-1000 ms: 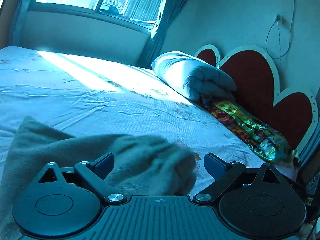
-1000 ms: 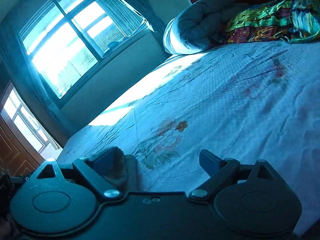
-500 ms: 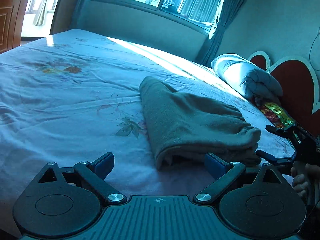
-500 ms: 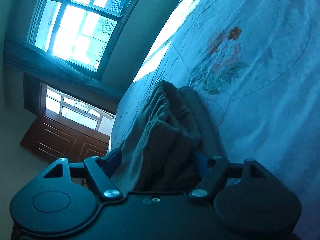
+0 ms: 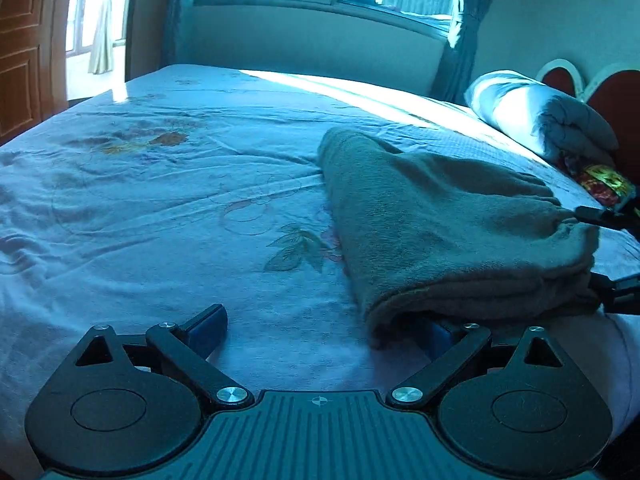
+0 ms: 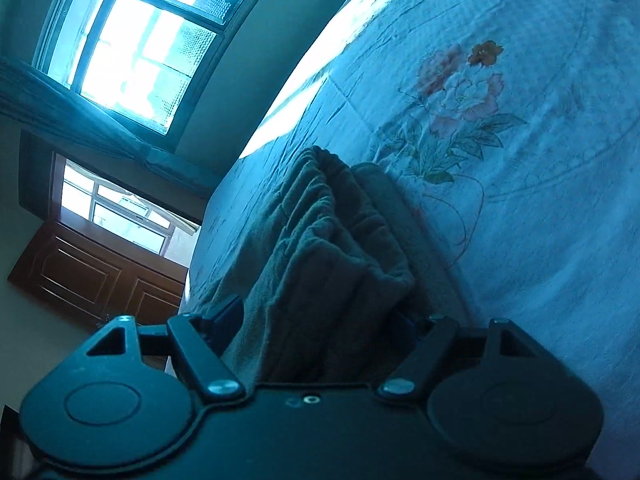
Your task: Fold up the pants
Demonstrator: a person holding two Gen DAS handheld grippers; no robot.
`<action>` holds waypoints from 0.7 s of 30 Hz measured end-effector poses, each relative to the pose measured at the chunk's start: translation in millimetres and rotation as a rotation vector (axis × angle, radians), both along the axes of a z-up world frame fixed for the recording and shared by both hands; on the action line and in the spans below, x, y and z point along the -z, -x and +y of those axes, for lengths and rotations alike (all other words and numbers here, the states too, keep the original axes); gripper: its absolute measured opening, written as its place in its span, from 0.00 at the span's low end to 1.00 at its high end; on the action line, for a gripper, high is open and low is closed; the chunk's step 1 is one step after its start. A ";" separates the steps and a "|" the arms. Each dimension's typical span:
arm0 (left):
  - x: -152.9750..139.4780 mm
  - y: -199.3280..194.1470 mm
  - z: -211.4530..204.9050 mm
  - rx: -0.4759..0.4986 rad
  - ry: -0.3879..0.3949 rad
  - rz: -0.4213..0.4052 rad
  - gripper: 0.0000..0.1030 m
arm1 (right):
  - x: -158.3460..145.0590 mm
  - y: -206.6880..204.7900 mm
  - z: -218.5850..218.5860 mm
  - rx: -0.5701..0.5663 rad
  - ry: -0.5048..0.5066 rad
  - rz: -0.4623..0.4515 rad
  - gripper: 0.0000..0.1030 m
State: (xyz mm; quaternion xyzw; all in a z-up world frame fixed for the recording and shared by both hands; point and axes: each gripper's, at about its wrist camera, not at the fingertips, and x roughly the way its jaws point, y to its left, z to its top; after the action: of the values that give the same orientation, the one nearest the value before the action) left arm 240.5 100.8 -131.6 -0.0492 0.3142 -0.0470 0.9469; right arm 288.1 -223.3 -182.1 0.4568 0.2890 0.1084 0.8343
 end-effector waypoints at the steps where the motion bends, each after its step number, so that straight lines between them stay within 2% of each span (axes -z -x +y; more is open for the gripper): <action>1: 0.3 -2.2 -4.7 -0.027 -0.041 -0.002 0.93 | -1.1 -1.7 1.5 0.004 0.011 0.003 0.60; 2: 1.1 -4.1 -1.1 -0.092 -0.047 -0.001 0.94 | -3.1 -3.2 2.6 0.013 0.032 0.018 0.50; 3: 1.2 -2.8 10.5 -0.128 0.029 -0.013 0.93 | -7.1 -4.5 3.3 0.012 0.061 0.036 0.37; 4: 0.6 1.7 20.5 -0.160 0.092 -0.038 0.93 | -13.8 -2.1 2.9 0.003 0.056 0.008 0.33; 5: 0.2 6.8 27.6 -0.199 0.107 -0.061 0.93 | -22.9 3.6 2.3 -0.014 0.040 -0.052 0.32; 6: 0.5 11.0 28.3 -0.201 0.089 -0.076 0.93 | -34.6 11.2 3.5 -0.028 0.050 -0.112 0.32; 8: 7.1 12.6 29.1 -0.190 0.088 -0.059 0.93 | -42.2 23.7 6.4 -0.021 0.111 -0.164 0.32; 9: 12.5 9.6 31.3 -0.185 0.102 -0.032 0.93 | -33.0 22.9 5.7 -0.013 0.141 -0.137 0.32; 10: 15.4 7.2 32.9 -0.183 0.112 -0.017 0.93 | -9.0 12.9 1.1 -0.013 0.137 -0.021 0.32; 11: 15.6 6.4 33.3 -0.181 0.116 -0.015 0.95 | 14.5 5.5 -6.1 -0.022 0.062 0.054 0.31; 12: 14.5 5.8 31.6 -0.171 0.106 -0.015 0.95 | 20.6 8.2 -12.7 -0.019 0.016 0.034 0.31; 14: 11.3 8.8 30.3 -0.154 0.079 -0.005 0.95 | 10.8 12.6 -19.0 -0.055 0.018 0.014 0.37; 15: 9.8 12.1 32.2 -0.143 0.083 -0.002 0.95 | 4.4 16.6 -21.2 -0.051 0.032 0.009 0.46; 16: 7.7 16.5 35.2 -0.141 0.084 -0.005 0.95 | -2.6 22.2 -23.5 -0.040 0.062 -0.002 0.52; 17: 5.1 21.4 38.5 -0.138 0.076 -0.004 0.95 | -10.9 30.0 -25.7 -0.024 0.109 -0.028 0.54; 19: -1.9 32.5 45.5 -0.180 0.043 -0.018 0.95 | -24.2 46.5 -30.4 0.042 0.199 -0.081 0.67; 21: -10.6 42.4 57.8 -0.214 0.074 -0.052 0.95 | -33.7 59.7 -37.6 0.099 0.237 -0.127 0.68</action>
State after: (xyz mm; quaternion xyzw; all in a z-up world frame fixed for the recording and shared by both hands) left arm 198.1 158.6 -121.0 -0.1163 0.2806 0.0414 0.9518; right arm 228.4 -261.0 -148.4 0.3611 0.2233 0.0609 0.9033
